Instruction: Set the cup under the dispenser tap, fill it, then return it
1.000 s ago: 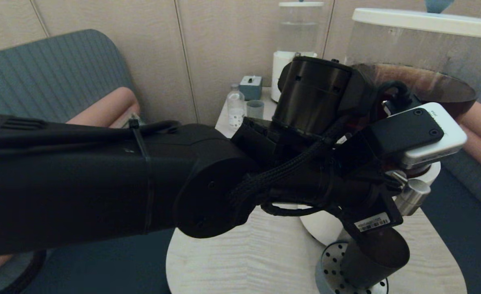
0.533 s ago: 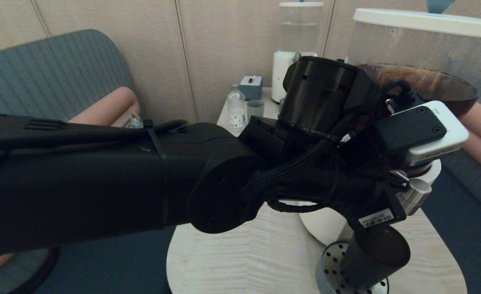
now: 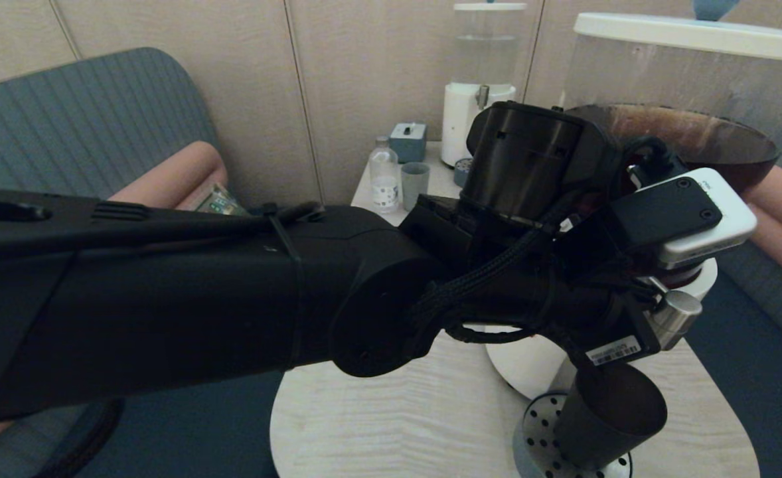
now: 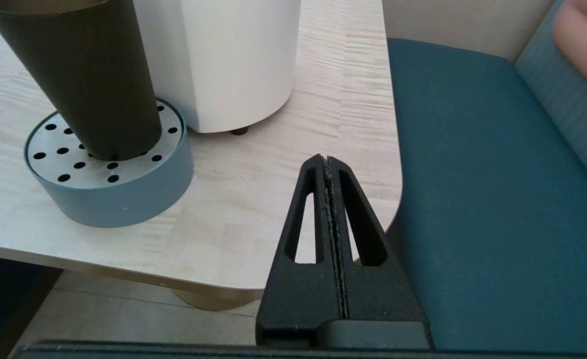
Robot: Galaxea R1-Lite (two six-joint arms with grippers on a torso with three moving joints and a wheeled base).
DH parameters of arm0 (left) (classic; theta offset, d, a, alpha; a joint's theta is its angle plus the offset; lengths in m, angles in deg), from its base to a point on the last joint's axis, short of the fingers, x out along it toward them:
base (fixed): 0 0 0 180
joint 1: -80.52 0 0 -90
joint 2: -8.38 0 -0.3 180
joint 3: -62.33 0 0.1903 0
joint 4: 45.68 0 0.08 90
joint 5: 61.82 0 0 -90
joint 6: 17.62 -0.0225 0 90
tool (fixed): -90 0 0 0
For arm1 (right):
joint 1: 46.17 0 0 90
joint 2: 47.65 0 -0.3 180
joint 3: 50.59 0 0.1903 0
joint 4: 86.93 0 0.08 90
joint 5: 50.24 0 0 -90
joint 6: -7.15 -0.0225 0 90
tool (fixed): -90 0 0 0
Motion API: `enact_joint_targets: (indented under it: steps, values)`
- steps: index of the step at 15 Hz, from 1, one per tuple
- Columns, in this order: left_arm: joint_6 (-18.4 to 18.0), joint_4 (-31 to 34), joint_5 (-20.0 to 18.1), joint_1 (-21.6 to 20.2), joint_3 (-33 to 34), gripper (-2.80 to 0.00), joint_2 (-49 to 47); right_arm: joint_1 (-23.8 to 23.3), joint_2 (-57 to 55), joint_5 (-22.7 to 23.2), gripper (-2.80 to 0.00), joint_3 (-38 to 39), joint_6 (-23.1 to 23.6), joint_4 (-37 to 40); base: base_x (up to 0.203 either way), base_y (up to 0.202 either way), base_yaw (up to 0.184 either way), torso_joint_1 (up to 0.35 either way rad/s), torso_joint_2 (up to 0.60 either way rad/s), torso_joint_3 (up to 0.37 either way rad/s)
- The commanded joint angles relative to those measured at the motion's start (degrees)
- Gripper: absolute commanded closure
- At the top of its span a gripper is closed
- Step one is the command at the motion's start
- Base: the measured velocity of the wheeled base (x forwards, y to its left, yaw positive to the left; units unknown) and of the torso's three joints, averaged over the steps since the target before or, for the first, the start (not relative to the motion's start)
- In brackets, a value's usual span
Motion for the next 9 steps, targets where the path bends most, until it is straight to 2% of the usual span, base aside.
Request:
enact_joint_targets:
  steps: [1, 9]
  values:
    - [-0.2, -0.4, -0.1, 0.0, -0.4, 0.0, -0.2, 0.0, 0.0, 0.0, 0.0, 0.2, 0.0, 0.0, 0.0, 0.0, 0.0, 0.0, 0.0, 0.0]
    - [-0.3, -2.7, -0.2, 0.0, -1.5, 0.0, -1.3, 0.0, 0.1, 0.0, 0.0, 0.2, 0.0, 0.0, 0.0, 0.0, 0.0, 0.0, 0.0, 0.0]
